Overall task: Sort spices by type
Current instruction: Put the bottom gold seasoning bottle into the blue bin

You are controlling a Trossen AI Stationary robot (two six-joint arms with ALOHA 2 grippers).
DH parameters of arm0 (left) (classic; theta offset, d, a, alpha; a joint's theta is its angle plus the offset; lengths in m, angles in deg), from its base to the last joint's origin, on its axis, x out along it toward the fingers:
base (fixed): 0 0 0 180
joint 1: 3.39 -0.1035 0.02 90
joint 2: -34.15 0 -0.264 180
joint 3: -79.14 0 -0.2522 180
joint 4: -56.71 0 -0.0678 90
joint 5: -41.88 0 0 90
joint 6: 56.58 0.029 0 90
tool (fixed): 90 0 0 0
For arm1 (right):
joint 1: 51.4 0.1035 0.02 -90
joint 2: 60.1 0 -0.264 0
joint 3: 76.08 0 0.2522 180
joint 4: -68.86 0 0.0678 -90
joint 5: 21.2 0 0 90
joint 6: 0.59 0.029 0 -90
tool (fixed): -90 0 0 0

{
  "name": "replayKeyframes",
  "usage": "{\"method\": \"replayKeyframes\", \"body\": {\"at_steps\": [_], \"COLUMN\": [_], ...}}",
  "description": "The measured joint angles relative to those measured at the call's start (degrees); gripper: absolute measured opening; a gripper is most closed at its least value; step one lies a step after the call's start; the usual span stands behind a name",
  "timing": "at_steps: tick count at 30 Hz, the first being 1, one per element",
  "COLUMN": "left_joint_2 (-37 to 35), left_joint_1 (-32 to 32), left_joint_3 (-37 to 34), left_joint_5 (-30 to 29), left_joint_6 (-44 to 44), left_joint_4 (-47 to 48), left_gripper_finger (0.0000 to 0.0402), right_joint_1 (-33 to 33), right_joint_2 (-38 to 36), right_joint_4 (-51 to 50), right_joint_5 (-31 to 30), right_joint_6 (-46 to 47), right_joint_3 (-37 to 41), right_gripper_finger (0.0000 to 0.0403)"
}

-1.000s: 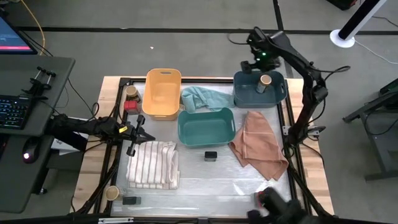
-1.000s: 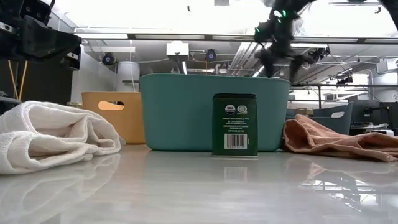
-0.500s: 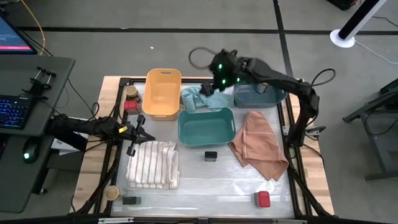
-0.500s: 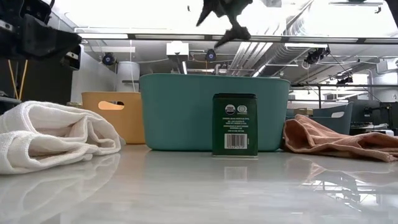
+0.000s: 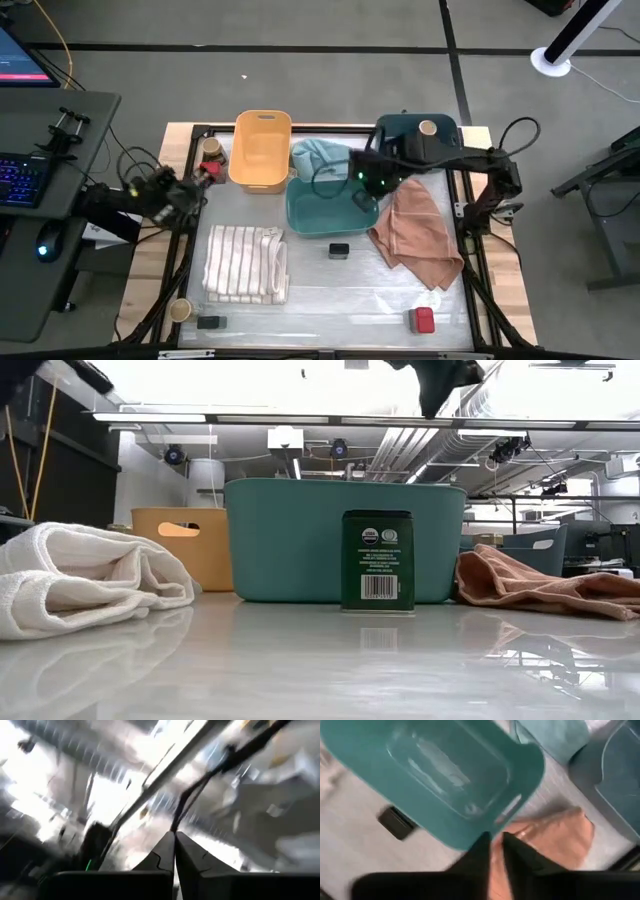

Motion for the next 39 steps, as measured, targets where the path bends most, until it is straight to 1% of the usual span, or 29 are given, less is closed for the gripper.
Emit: {"method": "replayKeyframes", "body": {"at_steps": [1, 2, 3, 4, 5, 7, 9, 10, 12, 15, 17, 19, 21, 23, 25, 28, 31, 33, 35, 39], "left_joint_2": [0.0, 0.0, 0.0, 0.5, 1.5, 5.7, 13.4, 17.5, 25.3, 35.9, 42.6, 48.2, 52.5, 55.6, 58.6, 61.5, 63.8, 65.0, 66.3, 68.3], "left_joint_1": [0.0, 0.0, 0.0, 0.0, 0.0, 0.1, 0.2, 0.2, 0.2, 0.2, 0.6, 2.1, 4.8, 8.4, 12.3, 18.6, 24.7, 28.4, 32.2, 41.4], "left_joint_3": [0.0, 0.1, 0.9, 2.2, 4.5, 10.9, 18.6, 22.7, 31.2, 44.0, 51.1, 56.3, 59.7, 61.8, 63.3, 64.3, 64.4, 64.4, 64.4, 64.4], "left_joint_5": [-1.2, -3.7, -7.5, -10.9, -12.7, -12.5, -12.1, -11.8, -9.3, -2.6, 4.3, 12.3, 19.5, 24.1, 25.7, 27.4, 26.5, 24.7, 22.4, 15.8], "left_joint_6": [0.4, 0.3, -1.7, -4.1, -5.4, -6.8, -7.8, -7.0, -4.1, -5.5, -8.7, -12.2, -15.9, -20.7, -25.5, -31.5, -34.7, -35.6, -35.9, -38.9], "left_joint_4": [-2.4, -4.1, -3.8, -0.7, 5.3, 23.0, 37.8, 42.6, 51.8, 71.8, 85.5, 94.0, 97.3, 96.7, 96.9, 97.1, 97.9, 101.0, 103.3, 107.3], "left_gripper_finger": [0.0001, 0.0001, 0.0001, 0.0001, 0.0001, 0.0001, 0.0007, 0.0013, 0.0032, 0.0074, 0.0109, 0.0145, 0.0179, 0.0209, 0.0233, 0.0254, 0.0261, 0.0261, 0.0262, 0.0262], "right_joint_1": [0.7, 1.3, 2.0, 2.6, 3.1, 3.9, 4.3, 4.5, 5.0, 6.7, 8.0, 9.0, 9.4, 9.6, 9.6, 9.6, 9.6, 9.6, 9.6, 9.6], "right_joint_2": [-0.8, -2.0, -3.4, -5.3, -7.4, -12.2, -17.8, -20.8, -26.3, -33.3, -37.3, -40.0, -41.9, -42.8, -42.7, -41.8, -41.4, -41.3, -41.3, -41.3], "right_joint_4": [0.5, 1.4, 2.3, 3.2, 4.4, 8.9, 14.5, 17.7, 25.0, 35.4, 42.8, 48.4, 53.5, 56.6, 58.9, 62.1, 64.3, 65.4, 66.0, 70.0], "right_joint_5": [-0.2, -0.1, -0.1, -0.1, -0.1, 0.8, 2.7, 4.0, 5.9, 6.4, 5.5, 4.4, 3.4, 2.3, 2.3, 2.7, 4.8, 5.4, 5.3, 3.7], "right_joint_6": [-0.4, -0.4, -0.1, 0.6, 1.7, 4.6, 8.2, 10.0, 13.5, 17.9, 19.1, 19.2, 18.4, 18.2, 16.5, 13.3, 11.6, 13.0, 13.5, 14.5], "right_joint_3": [1.6, 3.7, 6.3, 9.7, 13.5, 22.1, 30.6, 34.6, 41.7, 50.0, 54.2, 57.7, 60.5, 62.5, 63.8, 65.1, 65.4, 65.4, 65.4, 65.4], "right_gripper_finger": [0.0017, 0.0018, 0.0023, 0.0026, 0.0027, 0.0018, 0.0005, 0.0003, 0.0009, 0.0014, 0.0014, 0.0014, 0.0014, 0.0014, 0.0014, 0.0015, 0.0029, 0.0049, 0.007, 0.0107]}}
